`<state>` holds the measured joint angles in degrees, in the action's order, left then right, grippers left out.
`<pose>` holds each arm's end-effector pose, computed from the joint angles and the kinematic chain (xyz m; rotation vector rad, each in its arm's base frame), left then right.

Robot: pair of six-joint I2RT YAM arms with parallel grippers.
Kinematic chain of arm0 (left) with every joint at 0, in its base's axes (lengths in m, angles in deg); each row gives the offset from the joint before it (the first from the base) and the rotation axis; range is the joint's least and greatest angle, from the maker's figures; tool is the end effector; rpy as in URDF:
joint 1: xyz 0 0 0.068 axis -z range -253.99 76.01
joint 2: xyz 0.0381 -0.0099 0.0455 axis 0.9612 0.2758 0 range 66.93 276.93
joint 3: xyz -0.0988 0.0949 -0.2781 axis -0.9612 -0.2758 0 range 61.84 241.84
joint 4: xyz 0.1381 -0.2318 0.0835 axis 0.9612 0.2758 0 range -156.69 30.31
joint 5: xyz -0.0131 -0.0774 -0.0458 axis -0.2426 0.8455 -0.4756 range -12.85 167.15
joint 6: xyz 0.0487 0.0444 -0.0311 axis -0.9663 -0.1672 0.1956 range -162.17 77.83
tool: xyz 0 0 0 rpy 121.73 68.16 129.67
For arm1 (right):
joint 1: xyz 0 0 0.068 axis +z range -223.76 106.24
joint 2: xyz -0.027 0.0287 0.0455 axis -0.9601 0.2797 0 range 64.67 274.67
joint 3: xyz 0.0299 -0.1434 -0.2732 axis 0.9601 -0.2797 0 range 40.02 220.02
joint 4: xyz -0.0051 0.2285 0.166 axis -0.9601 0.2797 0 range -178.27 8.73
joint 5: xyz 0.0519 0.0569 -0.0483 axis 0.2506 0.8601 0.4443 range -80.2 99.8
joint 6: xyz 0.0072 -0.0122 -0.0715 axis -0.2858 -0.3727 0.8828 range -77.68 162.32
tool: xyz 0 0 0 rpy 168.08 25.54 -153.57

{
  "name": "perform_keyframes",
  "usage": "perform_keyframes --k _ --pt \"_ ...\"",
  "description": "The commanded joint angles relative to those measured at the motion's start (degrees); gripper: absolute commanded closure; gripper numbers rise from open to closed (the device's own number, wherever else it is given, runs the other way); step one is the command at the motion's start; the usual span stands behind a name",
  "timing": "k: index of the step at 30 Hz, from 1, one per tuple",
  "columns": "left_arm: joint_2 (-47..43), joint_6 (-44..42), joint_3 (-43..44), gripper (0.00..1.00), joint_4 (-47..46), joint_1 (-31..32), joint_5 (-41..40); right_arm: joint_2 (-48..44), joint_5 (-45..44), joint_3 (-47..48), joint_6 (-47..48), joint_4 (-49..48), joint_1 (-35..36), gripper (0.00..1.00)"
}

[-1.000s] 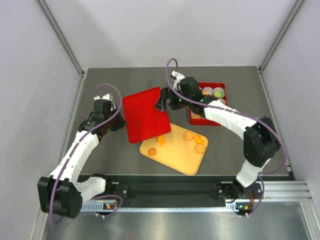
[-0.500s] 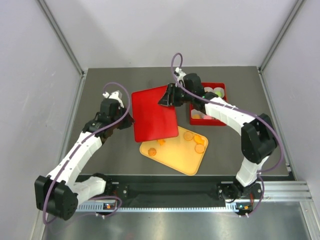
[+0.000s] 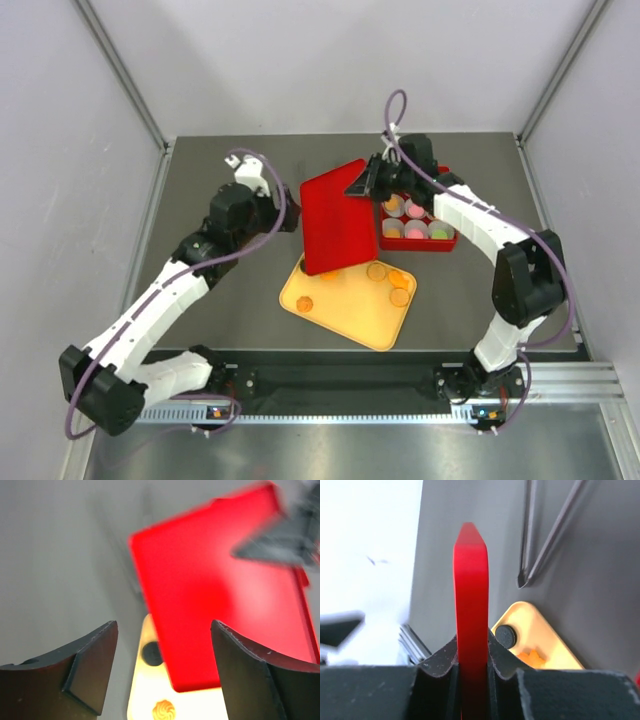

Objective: Pack the cookies

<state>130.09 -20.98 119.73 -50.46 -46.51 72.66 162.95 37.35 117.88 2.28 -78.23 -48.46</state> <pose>0.2508 -0.1251 0.3692 0.0558 1.9753 -0.4836 0.3904 0.2156 0.3108 -0.0243 2.2660 1.1560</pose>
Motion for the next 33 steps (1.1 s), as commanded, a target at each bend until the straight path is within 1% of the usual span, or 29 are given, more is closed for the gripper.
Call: perform_keyframes --k 1,2,3,4,5,6,7,8,9,10,11,12,13,14,15,16,17,18,19,20,21,22,24,25,27,30,33 --pt "-3.39 -7.91 -0.31 0.20 -7.17 10.10 -7.61 -3.97 3.65 5.71 -5.58 -0.03 -3.93 1.00" --pt "-3.48 -10.44 -0.84 0.19 -9.00 12.74 -12.86 -3.89 4.00 7.28 -6.80 0.59 -4.99 1.00" --pt "-3.74 -11.60 -1.37 0.18 -9.89 17.38 -15.17 -3.71 4.09 8.17 -7.16 1.20 -5.34 1.00" --pt "-3.83 -13.09 -2.42 0.18 -10.86 19.60 -16.76 -3.62 4.00 8.96 -7.69 2.42 -6.22 1.00" --pt "-4.00 -16.58 -3.21 0.18 -12.17 21.89 -18.78 -3.36 4.18 10.19 -8.65 2.96 -6.58 1.00" --pt "-4.61 -18.79 -4.09 0.17 -15.67 26.52 -21.67 -3.27 4.35 10.64 -9.18 3.31 -6.84 1.00" --pt "-4.62 -20.64 -6.01 0.17 -18.05 29.09 -24.14 -3.18 4.44 11.42 -9.80 3.93 -7.54 1.00" --pt "-4.71 -26.58 -7.16 0.16 -20.16 31.55 -26.34 -3.01 4.70 11.87 -10.50 4.28 -7.81 1.00" --pt "-4.53 -29.68 -8.48 0.15 -25.93 36.28 -30.71 -2.57 4.79 12.39 -10.68 4.98 -8.07 1.00" --pt "-4.27 -32.76 -11.28 0.15 -28.77 38.24 -32.23 -2.48 4.71 13.36 -10.86 5.68 -8.51 1.00" --pt "-3.49 -38.88 -12.87 0.15 -32.54 39.91 -33.29 -2.39 4.62 13.63 -10.94 6.73 -8.77 1.00" --pt "-3.13 -41.73 -16.63 0.15 -36.14 42.54 -34.35 -2.48 4.53 13.80 -11.21 6.92 -8.95 1.00" --pt "-2.69 -44.63 -18.49 0.15 -44.79 43.52 -35.31 -2.65 4.36 13.80 -11.38 7.09 -9.04 1.00" --pt "-2.43 -49.18 -20.34 0.15 -48.80 44.31 -35.58 -2.92 4.18 13.89 -11.56 7.44 -9.04 1.00" --pt "-1.47 -51.40 -21.92 0.15 -52.49 45.37 -35.67 -3.27 3.83 13.89 -11.47 7.71 -9.13 1.00" --pt "-0.93 -53.95 -25.25 0.15 -60.79 45.81 -34.37 -3.53 3.57 13.98 -11.56 7.80 -9.04 1.00" --pt "-0.06 -59.72 -26.85 0.14 -64.97 46.16 -33.92 -4.06 3.21 13.81 -11.65 7.89 -9.13 1.00" --pt "2.21 -62.47 -28.86 0.14 -69.45 46.60 -33.83 -4.15 3.30 13.80 -11.65 7.89 -9.21 1.00" --pt "3.80 -65.02 -29.32 0.14 -73.06 46.61 -34.18 -4.32 3.39 13.80 -11.82 7.80 -9.04 1.00" --pt "7.12 -68.88 -29.41 0.13 -79.53 46.43 -35.40 -4.85 3.21 13.80 -11.91 7.97 -8.95 1.00" --pt "8.64 -70.74 -28.98 0.13 -81.42 46.43 -35.32 -5.11 3.04 13.63 -12.00 7.89 -8.95 1.00" --pt "10.30 -74.33 -28.54 0.13 -82.66 46.43 -34.97 -5.46 2.86 13.37 -12.09 7.97 -8.95 1.00" --pt "15.40 -77.60 -27.92 0.13 -90.46 45.82 -34.88 -6.43 2.42 12.93 -12.35 7.80 -8.86 1.00" --pt "17.33 -79.27 -27.74 0.13 -95.98 45.12 -35.06 -6.70 2.33 12.58 -12.35 7.97 -8.86 1.00" --pt "21.46 -82.70 -26.61 0.13 -102.86 43.54 -34.54 -7.57 1.89 11.87 -12.44 7.97 -8.78 1.00" --pt "23.50 -83.07 -24.85 0.13 -101.84 42.31 -31.12 -8.63 1.89 10.47 -12.53 7.71 -8.51 1.00" --pt "24.73 -83.33 -22.57 0.15 -101.58 40.99 -29.79 -9.24 1.45 9.50 -12.18 7.80 -8.07 1.00"
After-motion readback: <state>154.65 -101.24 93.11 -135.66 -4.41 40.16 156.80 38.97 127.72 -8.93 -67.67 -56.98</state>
